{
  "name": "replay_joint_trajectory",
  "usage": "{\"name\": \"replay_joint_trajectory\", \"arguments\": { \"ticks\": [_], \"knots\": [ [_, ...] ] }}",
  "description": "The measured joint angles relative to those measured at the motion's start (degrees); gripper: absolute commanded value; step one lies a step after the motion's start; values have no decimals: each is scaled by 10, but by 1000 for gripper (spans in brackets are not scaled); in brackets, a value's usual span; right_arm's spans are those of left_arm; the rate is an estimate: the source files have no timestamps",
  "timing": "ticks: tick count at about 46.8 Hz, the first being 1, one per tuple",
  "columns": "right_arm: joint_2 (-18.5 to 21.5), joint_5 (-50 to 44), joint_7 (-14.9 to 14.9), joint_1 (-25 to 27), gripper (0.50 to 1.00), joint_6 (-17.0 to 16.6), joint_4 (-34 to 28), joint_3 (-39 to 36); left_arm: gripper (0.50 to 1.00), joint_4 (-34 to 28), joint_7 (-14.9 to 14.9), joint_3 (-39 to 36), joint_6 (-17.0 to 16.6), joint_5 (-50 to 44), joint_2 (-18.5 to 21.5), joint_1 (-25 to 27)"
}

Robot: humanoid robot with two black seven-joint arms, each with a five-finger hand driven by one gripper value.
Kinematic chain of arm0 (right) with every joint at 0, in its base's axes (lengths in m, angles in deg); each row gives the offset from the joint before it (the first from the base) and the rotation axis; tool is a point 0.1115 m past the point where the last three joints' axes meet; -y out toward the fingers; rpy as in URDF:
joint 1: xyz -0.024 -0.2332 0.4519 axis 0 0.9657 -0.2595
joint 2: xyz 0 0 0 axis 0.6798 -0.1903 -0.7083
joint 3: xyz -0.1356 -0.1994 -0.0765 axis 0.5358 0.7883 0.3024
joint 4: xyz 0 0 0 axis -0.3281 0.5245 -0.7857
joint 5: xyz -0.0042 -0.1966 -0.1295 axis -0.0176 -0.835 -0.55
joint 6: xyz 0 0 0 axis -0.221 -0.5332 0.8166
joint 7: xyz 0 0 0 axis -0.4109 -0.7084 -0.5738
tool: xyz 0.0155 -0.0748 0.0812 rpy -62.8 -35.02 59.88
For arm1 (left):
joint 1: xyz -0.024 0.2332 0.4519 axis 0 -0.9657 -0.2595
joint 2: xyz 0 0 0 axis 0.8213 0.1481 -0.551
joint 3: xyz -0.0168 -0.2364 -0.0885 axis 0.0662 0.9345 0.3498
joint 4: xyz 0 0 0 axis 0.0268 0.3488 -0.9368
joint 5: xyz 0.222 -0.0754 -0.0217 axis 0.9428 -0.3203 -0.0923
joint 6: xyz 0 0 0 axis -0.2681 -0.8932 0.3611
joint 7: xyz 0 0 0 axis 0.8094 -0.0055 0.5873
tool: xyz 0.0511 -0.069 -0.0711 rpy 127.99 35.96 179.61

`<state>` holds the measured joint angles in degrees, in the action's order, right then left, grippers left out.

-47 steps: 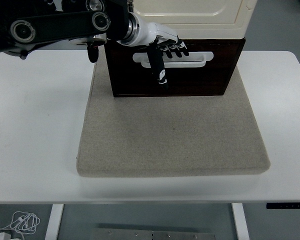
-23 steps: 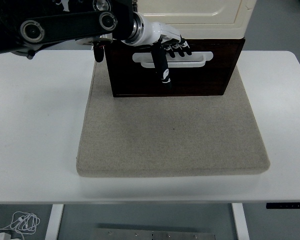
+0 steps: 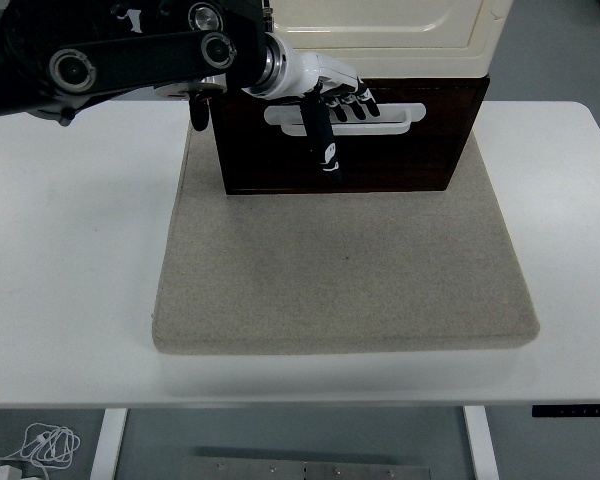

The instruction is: Open the drawer under the combination cabinet

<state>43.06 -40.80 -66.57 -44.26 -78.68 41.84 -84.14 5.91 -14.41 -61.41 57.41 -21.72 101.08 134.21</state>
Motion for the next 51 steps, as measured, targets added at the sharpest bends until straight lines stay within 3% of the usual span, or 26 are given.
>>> {"name": "replay_joint_trajectory", "arguments": {
  "ticks": [51],
  "knots": [
    [0,0,0,0,926,0,0,0,1000,-5,1,0,9,0,-9,-3]
  ]
}}
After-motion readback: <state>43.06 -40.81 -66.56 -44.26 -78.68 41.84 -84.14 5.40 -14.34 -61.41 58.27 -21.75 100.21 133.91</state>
